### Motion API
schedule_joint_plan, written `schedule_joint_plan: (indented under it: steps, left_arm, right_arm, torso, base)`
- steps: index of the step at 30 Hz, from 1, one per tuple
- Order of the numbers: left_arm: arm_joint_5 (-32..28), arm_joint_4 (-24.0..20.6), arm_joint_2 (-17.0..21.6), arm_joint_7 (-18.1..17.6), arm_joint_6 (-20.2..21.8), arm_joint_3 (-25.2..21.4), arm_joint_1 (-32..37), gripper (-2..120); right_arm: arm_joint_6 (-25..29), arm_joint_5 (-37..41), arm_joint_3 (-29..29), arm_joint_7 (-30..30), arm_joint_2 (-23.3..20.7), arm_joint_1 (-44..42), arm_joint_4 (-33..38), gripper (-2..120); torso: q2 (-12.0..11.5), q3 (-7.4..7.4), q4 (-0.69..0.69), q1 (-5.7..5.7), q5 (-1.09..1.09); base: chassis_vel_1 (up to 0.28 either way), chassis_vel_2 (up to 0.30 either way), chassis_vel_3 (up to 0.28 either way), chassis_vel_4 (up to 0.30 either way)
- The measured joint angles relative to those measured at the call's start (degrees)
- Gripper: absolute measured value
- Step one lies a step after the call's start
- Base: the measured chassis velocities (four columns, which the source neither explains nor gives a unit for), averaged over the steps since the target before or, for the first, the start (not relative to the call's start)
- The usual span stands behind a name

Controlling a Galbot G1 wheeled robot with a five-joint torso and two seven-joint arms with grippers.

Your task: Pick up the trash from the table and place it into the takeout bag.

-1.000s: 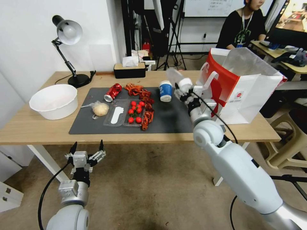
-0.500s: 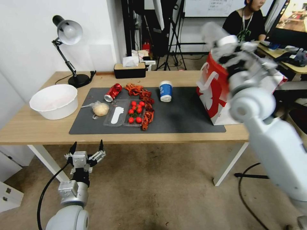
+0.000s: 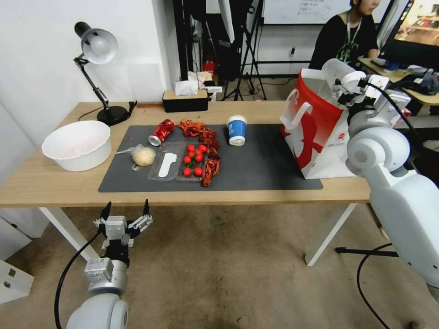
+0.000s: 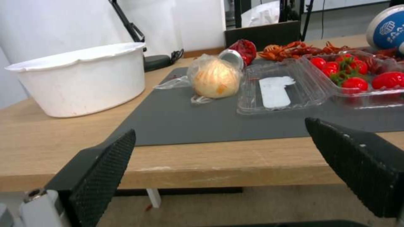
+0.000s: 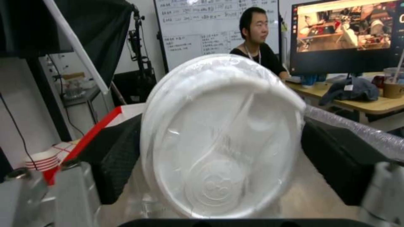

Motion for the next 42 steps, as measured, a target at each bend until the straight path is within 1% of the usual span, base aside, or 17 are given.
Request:
schedule_joint_plan:
  steps: [2, 4, 9, 13, 15, 16, 17, 19, 20, 23, 24, 25, 29, 30, 33, 36, 42]
  left_arm:
    - [0.0, 0.0, 0.0, 0.0, -0.01, 0.01, 0.01, 100]
    - [0.01, 0.0, -0.01, 0.02, -0.03, 0.03, 0.01, 100]
    - [0.03, 0.0, -0.01, 0.04, -0.04, 0.12, -0.06, 100]
    - [0.05, 0.0, -0.01, 0.06, -0.04, 0.16, -0.1, 100]
    - [0.06, 0.02, -0.01, 0.06, -0.04, 0.16, -0.16, 100]
    - [0.06, 0.02, -0.01, 0.06, -0.04, 0.16, -0.16, 100]
    - [0.06, 0.04, -0.01, 0.06, -0.04, 0.14, -0.17, 100]
    - [0.06, 0.12, -0.01, 0.07, -0.04, 0.11, -0.22, 100]
    - [0.06, 0.12, -0.01, 0.07, -0.04, 0.11, -0.22, 100]
    - [-0.03, 0.29, 0.0, 0.07, -0.04, -0.03, -0.36, 100]
    - [-0.03, 0.29, 0.0, 0.07, -0.04, -0.03, -0.36, 100]
    - [-0.06, 0.3, 0.0, 0.07, -0.04, -0.08, -0.38, 100]
    - [-0.16, 0.3, 0.02, 0.07, -0.04, -0.18, -0.42, 100]
    - [-0.27, 0.3, 0.04, 0.07, -0.02, -0.23, -0.44, 100]
    - [-0.31, 0.31, 0.06, 0.06, -0.01, -0.28, -0.46, 100]
    - [-0.44, 0.23, 0.28, 0.05, 0.03, -0.39, -0.46, 100]
    - [-0.48, 0.17, 0.34, 0.03, 0.05, -0.45, -0.47, 100]
  right_arm:
    - [-0.09, 0.12, 0.24, 0.03, -0.1, 0.05, 0.08, 91]
    - [-0.21, 0.29, 0.64, 0.06, -0.44, 0.03, 0.23, 99]
    - [0.12, 0.67, 1.56, -0.48, -0.93, -0.01, 0.48, 100]
    - [4.68, 3.93, 2.11, -4.33, -1.4, 1.19, 1.32, 100]
    - [9.15, 6.81, 2.39, -9.07, -1.92, 1.9, 2.54, 100]
    - [9.15, 6.81, 2.39, -9.07, -1.92, 1.9, 2.54, 100]
    - [11.01, 7.4, 2.47, -11.58, -2.27, 1.85, 3.04, 100]
    - [15.06, 8.97, 2.54, -19.43, -3.26, -0.15, 5.3, 100]
    - [15.06, 8.97, 2.54, -19.43, -3.26, -0.15, 5.3, 100]
    - [18.91, 9.87, 2.64, -30.45, -4.19, -7.06, 10.28, 100]
    - [18.91, 9.87, 2.64, -30.45, -4.19, -7.06, 10.28, 100]
    - [19.42, 9.69, 2.68, -32.44, -4.3, -8.89, 11.42, 100]
    - [20.25, 7.53, 2.75, -36.47, -4.59, -13.82, 14.11, 100]
    - [20.96, 3.79, 2.64, -39.02, -4.86, -18.74, 16.29, 100]
    - [21.35, 1.38, 2.31, -39.69, -4.87, -21.28, 17.44, 100]
    - [22.31, -5.14, 1.8, -40.01, -4.7, -27.52, 19.44, 100]
    - [23.38, -8.61, 1.45, -39.9, -4.68, -30.36, 19.91, 100]
  torso:
    - [0.0, 0.0, 0.0, 0.0, -0.01]
    - [0.0, 0.0, 0.0, 0.0, -0.01]
    - [0.0, 0.0, -0.01, 0.0, 0.0]
    - [0.0, 0.0, 0.0, 0.0, 0.0]
    - [0.0, 0.0, 0.01, 0.0, -0.02]
    - [0.0, 0.0, 0.01, 0.0, -0.02]
    - [0.0, 0.0, 0.0, 0.0, -0.01]
    - [0.0, 0.0, 0.0, 0.0, -0.02]
    - [0.0, 0.0, 0.0, 0.0, -0.02]
    - [0.01, -0.01, 0.0, 0.0, -0.01]
    - [0.01, -0.01, 0.0, 0.0, -0.01]
    - [0.0, 0.0, 0.0, 0.0, 0.0]
    - [0.01, 0.0, 0.0, 0.0, 0.0]
    - [0.01, 0.0, -0.02, 0.0, 0.0]
    - [0.01, -0.01, -0.01, 0.0, 0.0]
    - [0.01, -0.01, 0.0, 0.0, -0.01]
    - [0.01, -0.01, 0.01, 0.0, -0.01]
  base:
    - [0.0, 0.0, 0.0, 0.0]
    - [0.0, 0.0, 0.0, 0.0]
    - [0.0, 0.0, 0.0, 0.0]
    - [0.0, 0.0, 0.0, 0.0]
    - [0.0, 0.0, 0.0, 0.0]
    - [0.0, 0.0, 0.0, 0.0]
    - [0.0, 0.0, 0.0, 0.0]
    - [0.0, 0.0, 0.0, 0.0]
    - [0.0, 0.0, 0.0, 0.0]
    - [0.0, 0.0, 0.0, 0.0]
    - [0.0, 0.0, 0.0, 0.0]
    - [0.0, 0.0, 0.0, 0.0]
    - [0.0, 0.0, 0.0, 0.0]
    - [0.0, 0.0, 0.0, 0.0]
    - [0.0, 0.0, 0.0, 0.0]
    - [0.0, 0.0, 0.0, 0.0]
    - [0.0, 0.0, 0.0, 0.0]
